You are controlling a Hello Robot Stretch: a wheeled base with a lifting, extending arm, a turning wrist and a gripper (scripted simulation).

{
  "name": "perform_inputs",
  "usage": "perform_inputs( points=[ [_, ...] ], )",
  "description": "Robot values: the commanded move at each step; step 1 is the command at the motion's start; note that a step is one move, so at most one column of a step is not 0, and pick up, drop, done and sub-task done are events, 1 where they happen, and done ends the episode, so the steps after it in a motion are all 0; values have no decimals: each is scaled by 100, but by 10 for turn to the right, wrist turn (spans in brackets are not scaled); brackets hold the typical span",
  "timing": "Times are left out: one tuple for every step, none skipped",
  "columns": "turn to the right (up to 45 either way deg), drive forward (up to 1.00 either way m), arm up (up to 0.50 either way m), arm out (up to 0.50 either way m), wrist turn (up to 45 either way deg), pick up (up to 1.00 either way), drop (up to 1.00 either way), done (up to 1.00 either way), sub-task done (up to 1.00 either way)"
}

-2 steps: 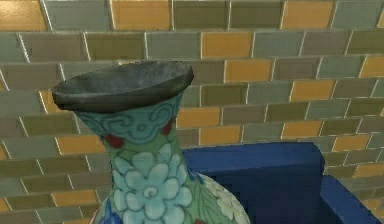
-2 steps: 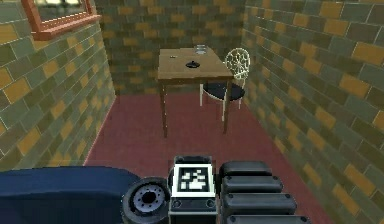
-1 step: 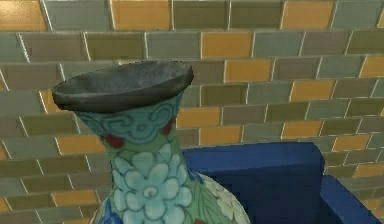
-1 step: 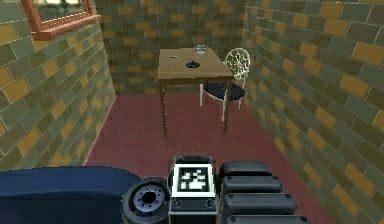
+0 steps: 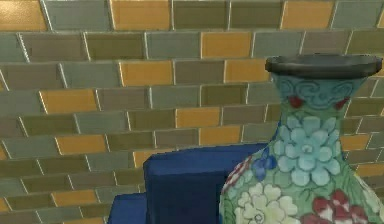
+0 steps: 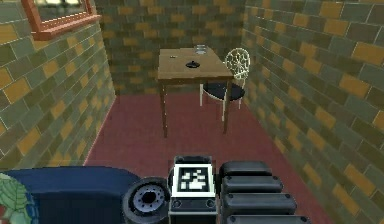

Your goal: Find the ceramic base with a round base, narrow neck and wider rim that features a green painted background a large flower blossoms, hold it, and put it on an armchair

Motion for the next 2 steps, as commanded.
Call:
perform_inputs(
  points=[
    [0, 0, -34, 0, 0, 0, 0, 0, 0],
    [0, 0, -32, 0, 0, 0, 0, 0, 0]
  ],
)
